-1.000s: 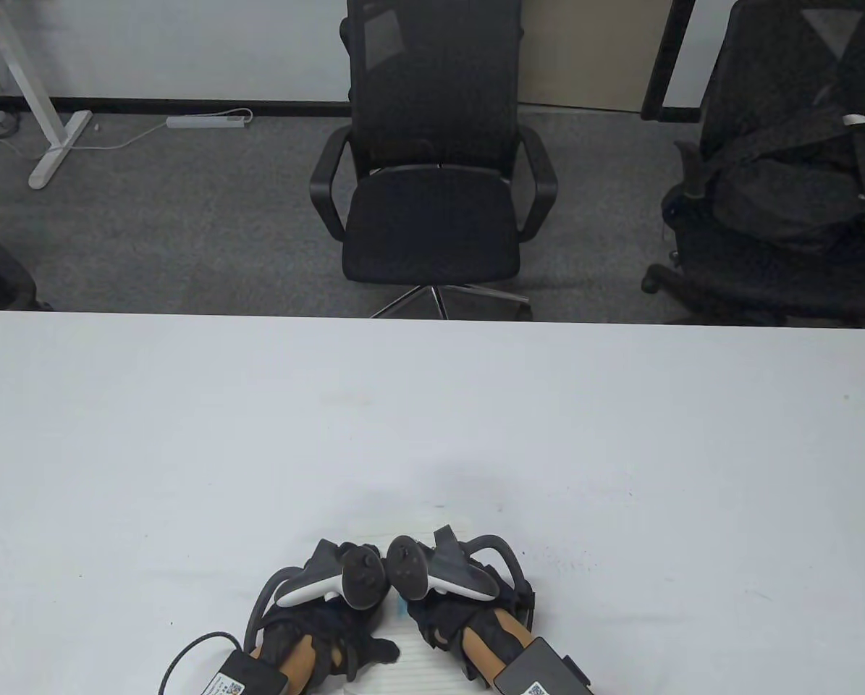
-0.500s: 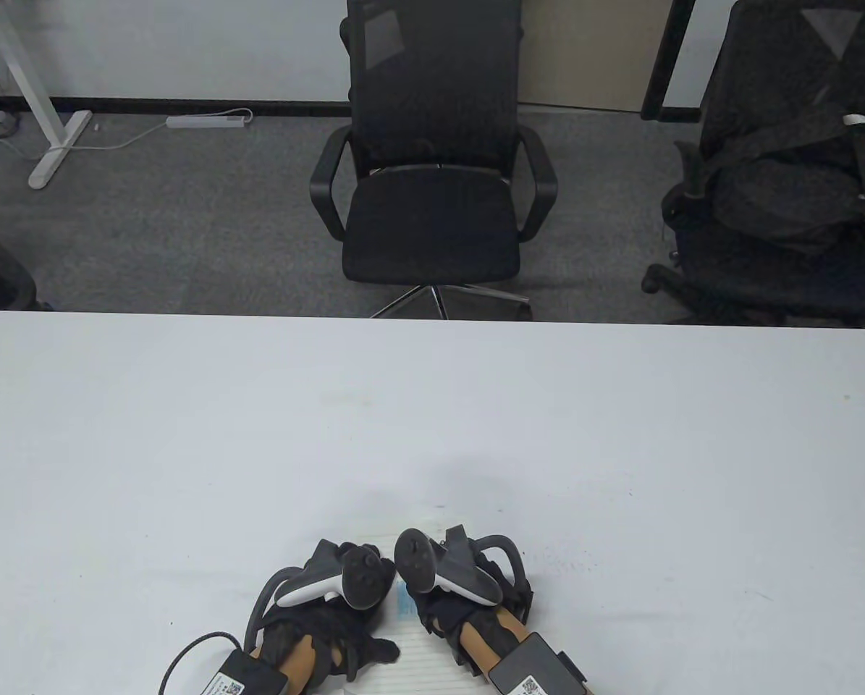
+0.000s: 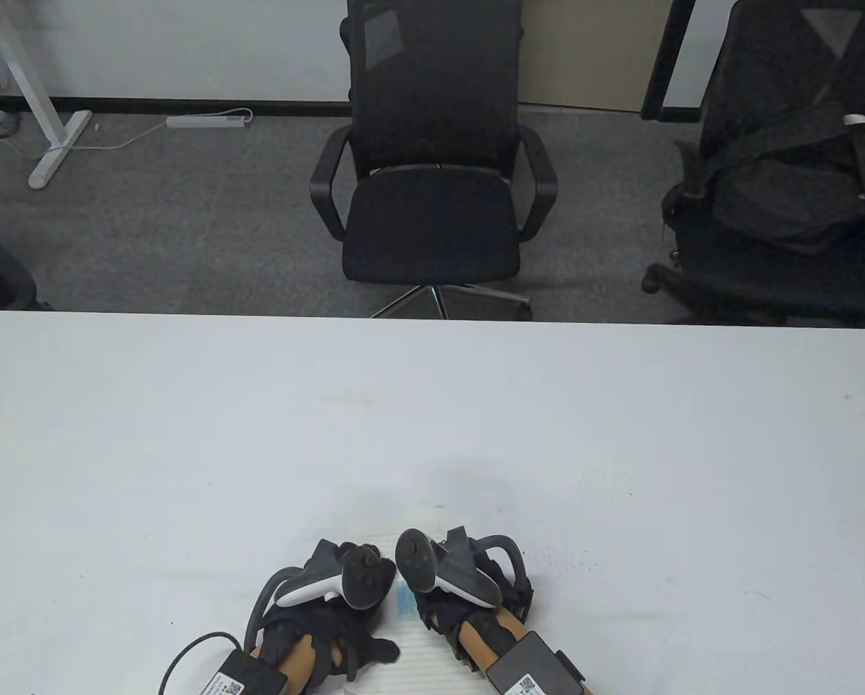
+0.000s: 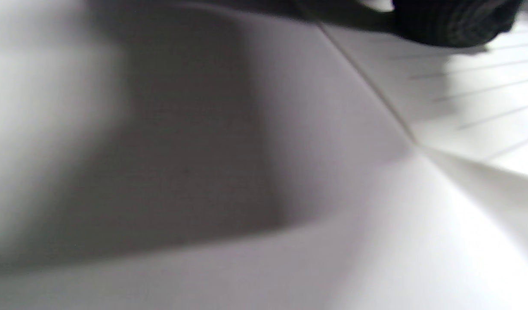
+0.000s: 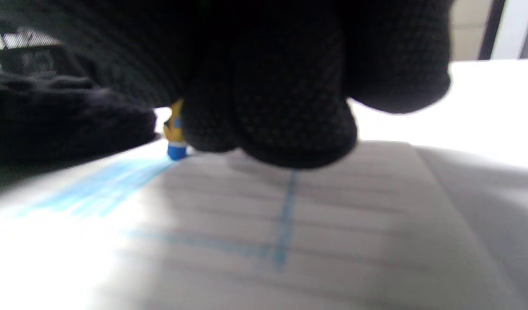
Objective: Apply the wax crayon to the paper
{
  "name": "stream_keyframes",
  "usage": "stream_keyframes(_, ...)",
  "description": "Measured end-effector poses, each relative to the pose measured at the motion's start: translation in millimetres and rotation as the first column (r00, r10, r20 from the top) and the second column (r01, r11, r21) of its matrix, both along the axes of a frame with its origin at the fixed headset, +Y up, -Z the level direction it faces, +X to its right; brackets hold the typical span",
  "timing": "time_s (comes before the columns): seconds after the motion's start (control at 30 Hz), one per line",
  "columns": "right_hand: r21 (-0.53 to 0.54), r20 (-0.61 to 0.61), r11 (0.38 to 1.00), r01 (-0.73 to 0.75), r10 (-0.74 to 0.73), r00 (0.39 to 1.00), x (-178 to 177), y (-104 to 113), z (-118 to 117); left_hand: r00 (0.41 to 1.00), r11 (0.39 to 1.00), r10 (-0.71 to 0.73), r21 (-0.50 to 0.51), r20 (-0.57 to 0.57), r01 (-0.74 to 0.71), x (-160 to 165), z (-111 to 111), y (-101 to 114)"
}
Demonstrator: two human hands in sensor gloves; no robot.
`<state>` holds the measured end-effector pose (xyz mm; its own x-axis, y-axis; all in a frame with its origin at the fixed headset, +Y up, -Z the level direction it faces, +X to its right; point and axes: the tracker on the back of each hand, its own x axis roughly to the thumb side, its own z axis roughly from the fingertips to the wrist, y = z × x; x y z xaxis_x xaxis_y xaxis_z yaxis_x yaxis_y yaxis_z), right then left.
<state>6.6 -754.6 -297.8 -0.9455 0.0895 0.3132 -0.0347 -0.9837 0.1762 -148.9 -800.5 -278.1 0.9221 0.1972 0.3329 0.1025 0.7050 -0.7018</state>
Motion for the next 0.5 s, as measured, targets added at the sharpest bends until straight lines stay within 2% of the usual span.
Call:
stream_keyframes(0.07, -0.082, -0.014, 0.997, -0.011, 0.009, 1.0, 0.9, 1.0, 0.2, 1.0, 1.0, 0.0, 0.0, 0.0, 0.0, 0.0, 0.0, 0.0)
stream_keyframes(0.13, -0.044, -0.001, 0.999, -0.002, 0.002, 1.0, 1.6, 0.2, 0.0, 1.0, 1.0, 0.0, -0.001, 0.0, 0.0, 0.0, 0.0, 0.0)
stream_keyframes(0.23, 0.092, 0.063, 0.996, 0.0, -0.006, 0.998, 2.6, -1.6, 0.6, 1.0, 1.0, 0.0, -0.001, 0.0, 0.0, -0.1, 0.0, 0.0)
stream_keyframes(0.37, 0.031, 0.028, 0.999, -0.033, 0.032, 0.999, -0.3, 1.7, 1.4, 1.0, 1.0, 0.0, 0.0, -0.001, 0.0, -0.2, 0.0, 0.1)
stream_keyframes(0.43, -0.116, -0.018, 0.991, -0.061, 0.059, 0.998, -1.6, 3.6, 0.9, 1.0, 1.0, -0.001, 0.0, -0.001, 0.001, -0.1, 0.1, 0.2)
stream_keyframes(0.47, -0.12, -0.013, 0.991, -0.053, 0.052, 0.999, -1.4, 3.2, 1.2, 1.0, 1.0, -0.001, 0.0, -0.001, 0.001, -0.1, 0.0, 0.2)
stream_keyframes(0.5, -0.08, 0.005, 0.996, -0.041, 0.041, 0.999, -1.0, 2.5, 1.6, 1.0, 1.0, -0.001, 0.0, -0.001, 0.001, -0.2, 0.0, 0.2)
